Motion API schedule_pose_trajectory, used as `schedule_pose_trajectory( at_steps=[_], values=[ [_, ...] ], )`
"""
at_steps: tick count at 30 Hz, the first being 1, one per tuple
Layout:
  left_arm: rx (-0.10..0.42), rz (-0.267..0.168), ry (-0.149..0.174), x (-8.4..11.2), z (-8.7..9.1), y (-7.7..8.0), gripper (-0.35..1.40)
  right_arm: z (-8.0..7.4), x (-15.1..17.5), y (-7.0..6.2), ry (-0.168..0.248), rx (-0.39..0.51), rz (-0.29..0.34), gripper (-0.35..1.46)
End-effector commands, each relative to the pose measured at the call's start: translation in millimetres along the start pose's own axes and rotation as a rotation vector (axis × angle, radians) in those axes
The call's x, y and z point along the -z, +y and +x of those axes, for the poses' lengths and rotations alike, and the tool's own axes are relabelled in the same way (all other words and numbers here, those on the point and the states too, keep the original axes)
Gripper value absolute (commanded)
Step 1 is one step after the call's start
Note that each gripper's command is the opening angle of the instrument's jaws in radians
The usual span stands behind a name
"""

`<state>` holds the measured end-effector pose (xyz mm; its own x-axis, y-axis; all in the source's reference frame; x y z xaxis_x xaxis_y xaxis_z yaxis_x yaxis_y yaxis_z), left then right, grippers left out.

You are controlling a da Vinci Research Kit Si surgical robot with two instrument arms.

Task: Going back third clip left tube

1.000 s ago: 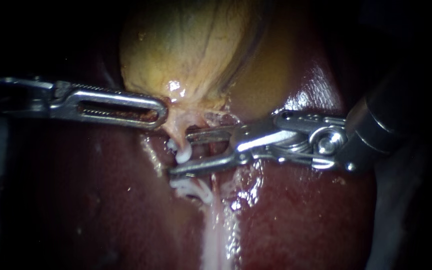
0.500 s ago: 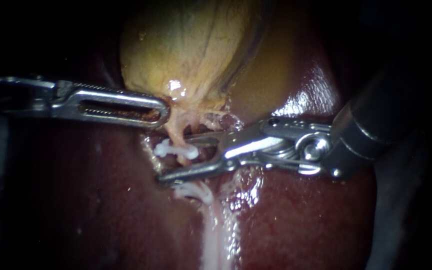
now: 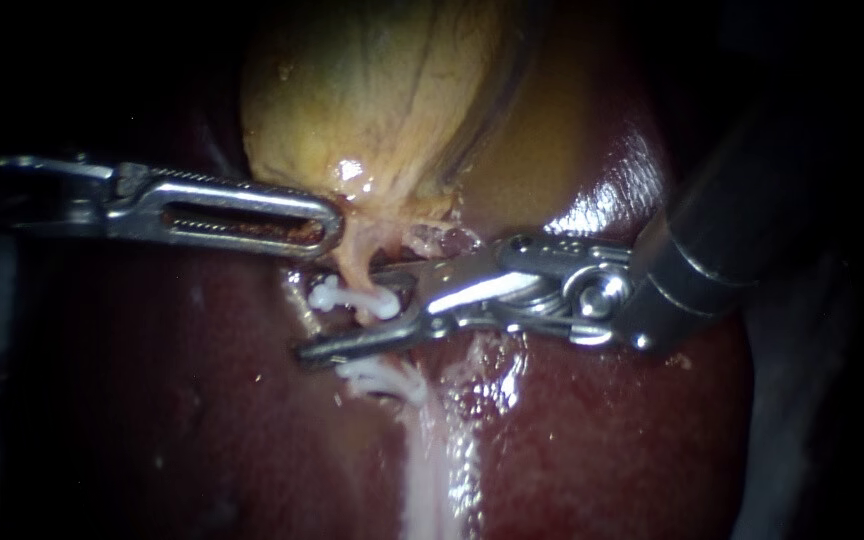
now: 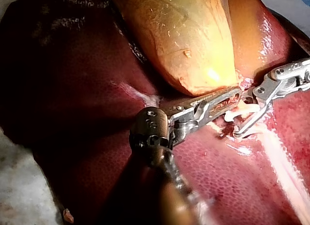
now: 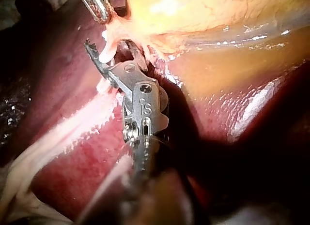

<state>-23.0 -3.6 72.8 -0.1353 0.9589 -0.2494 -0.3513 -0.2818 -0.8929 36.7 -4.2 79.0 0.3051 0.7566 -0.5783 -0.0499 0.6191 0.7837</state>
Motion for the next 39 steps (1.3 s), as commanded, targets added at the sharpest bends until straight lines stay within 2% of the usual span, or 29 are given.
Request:
schedule_pose_trajectory(
  at_steps=[1,12,18,25,29,39],
  values=[
    [-0.001,0.000,0.000,0.1,0.0,0.0,-0.35,0.1,0.3,-0.1,0.000,0.000,0.003,0.49],
    [-0.001,-0.001,-0.001,0.2,0.1,-0.3,-0.35,1.5,5.4,-2.5,-0.002,0.024,0.019,0.49],
    [-0.001,-0.001,-0.001,0.2,0.1,-0.4,-0.35,1.8,8.7,-3.2,-0.001,0.045,0.019,0.49],
    [-0.001,-0.001,-0.001,0.2,0.1,-0.5,-0.35,1.5,12.6,-4.7,-0.010,0.181,0.037,0.49],
    [-0.001,-0.001,-0.001,0.2,0.2,-0.6,-0.35,1.8,14.0,-5.6,-0.035,0.251,0.016,0.49],
    [-0.001,0.000,0.000,0.0,0.2,-0.7,-0.35,2.5,17.3,-6.3,-0.037,0.283,-0.012,0.49]
  ],
)
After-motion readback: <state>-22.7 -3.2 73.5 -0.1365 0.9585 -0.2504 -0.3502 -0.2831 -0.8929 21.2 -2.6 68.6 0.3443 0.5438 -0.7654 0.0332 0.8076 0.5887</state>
